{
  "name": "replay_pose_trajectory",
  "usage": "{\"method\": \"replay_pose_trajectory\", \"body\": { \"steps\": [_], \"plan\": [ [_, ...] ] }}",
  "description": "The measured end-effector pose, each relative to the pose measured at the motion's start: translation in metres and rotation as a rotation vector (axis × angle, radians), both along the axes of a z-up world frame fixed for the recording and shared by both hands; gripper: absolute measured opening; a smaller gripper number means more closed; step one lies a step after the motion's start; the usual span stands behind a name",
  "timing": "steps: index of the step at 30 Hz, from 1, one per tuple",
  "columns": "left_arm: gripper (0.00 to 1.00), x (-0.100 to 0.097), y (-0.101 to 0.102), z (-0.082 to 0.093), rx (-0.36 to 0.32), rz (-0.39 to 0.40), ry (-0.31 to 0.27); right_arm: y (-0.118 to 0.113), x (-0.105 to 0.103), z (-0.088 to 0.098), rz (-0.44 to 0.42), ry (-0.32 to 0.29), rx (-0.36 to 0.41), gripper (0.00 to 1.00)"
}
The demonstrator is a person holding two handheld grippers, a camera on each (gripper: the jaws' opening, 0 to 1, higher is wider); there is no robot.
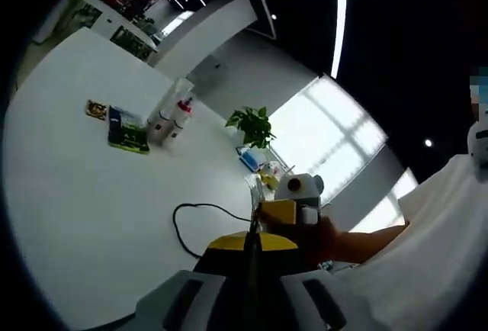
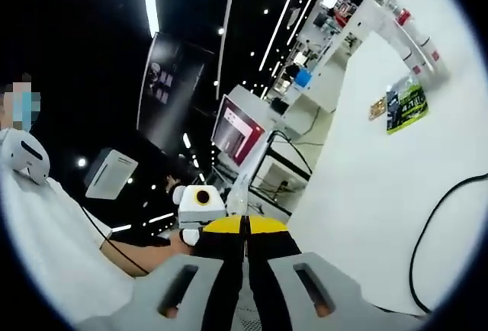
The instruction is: Arrange the skincare products in the storage area until every visible bottle or jar stands upright without overlapping.
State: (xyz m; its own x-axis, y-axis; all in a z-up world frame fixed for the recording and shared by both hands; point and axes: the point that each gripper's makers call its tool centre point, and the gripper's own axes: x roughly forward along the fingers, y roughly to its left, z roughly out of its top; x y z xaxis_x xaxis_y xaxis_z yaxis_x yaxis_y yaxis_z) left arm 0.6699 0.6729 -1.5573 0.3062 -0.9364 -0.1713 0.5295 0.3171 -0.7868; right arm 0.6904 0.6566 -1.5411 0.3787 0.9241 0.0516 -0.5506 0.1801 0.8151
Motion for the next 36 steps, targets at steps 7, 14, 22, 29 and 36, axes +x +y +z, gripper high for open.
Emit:
{"method": "replay_pose_trajectory", "body": {
  "steps": [7,14,22,29,36],
  "plan": [
    [0.01,0.001,0.002,0.000,0.000,0.008,-0.001,0.002,0.001,-0.002,-0.002,-0.019,-0.020,0.00],
    [0.00,0.002,0.004,0.002,-0.012,0.016,0.006,0.003,0.000,0.001,-0.005,-0.062,-0.033,0.01],
    [0.00,0.007,0.007,0.007,-0.047,0.039,0.014,0.006,-0.001,0.005,0.030,-0.114,-0.099,0.03],
    [0.00,0.011,0.011,0.009,-0.063,0.065,0.016,0.006,-0.001,0.003,0.048,-0.148,-0.169,0.09],
    [0.00,0.013,0.013,0.009,-0.075,0.081,0.028,-0.014,0.004,-0.006,0.005,-0.192,-0.337,0.20]
  ]
}}
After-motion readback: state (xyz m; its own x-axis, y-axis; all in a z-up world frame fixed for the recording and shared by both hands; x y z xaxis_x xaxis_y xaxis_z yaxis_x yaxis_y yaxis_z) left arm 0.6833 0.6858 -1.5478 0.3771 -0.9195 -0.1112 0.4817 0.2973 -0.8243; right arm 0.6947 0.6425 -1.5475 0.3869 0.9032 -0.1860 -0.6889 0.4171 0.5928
